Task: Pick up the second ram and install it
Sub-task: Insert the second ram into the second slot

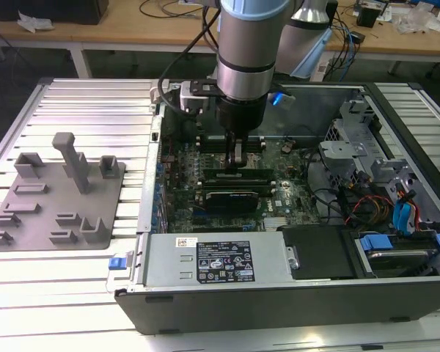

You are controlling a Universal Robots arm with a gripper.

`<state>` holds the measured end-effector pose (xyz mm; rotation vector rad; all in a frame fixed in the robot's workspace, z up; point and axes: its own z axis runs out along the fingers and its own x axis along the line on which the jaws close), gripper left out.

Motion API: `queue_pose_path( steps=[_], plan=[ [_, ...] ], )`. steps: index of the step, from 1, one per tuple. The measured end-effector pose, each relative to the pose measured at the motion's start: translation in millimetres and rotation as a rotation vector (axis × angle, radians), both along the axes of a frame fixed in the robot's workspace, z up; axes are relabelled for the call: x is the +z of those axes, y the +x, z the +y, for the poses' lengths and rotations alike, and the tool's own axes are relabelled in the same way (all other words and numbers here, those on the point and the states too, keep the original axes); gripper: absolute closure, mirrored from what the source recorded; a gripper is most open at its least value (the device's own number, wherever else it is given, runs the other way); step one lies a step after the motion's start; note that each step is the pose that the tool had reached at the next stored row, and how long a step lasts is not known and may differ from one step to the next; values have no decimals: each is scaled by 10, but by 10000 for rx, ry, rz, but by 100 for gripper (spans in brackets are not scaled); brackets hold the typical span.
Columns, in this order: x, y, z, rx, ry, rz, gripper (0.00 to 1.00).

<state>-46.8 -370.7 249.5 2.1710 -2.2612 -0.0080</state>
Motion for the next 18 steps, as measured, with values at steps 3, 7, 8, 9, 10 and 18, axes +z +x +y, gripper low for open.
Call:
queue_pose_path(
  steps=[3, 7, 8, 9, 10, 18],
  plan=[
    [-22, -5, -1, 44, -2, -80, 91],
    [-37, -7, 0, 60, 2, -83, 91],
    [-40, -8, 0, 60, -2, -82, 91],
    [-40, -8, 0, 60, -1, -82, 91],
    [-41, -8, 0, 60, 2, -82, 91],
    [-92, -7, 0, 224, 2, -82, 91]
  ],
)
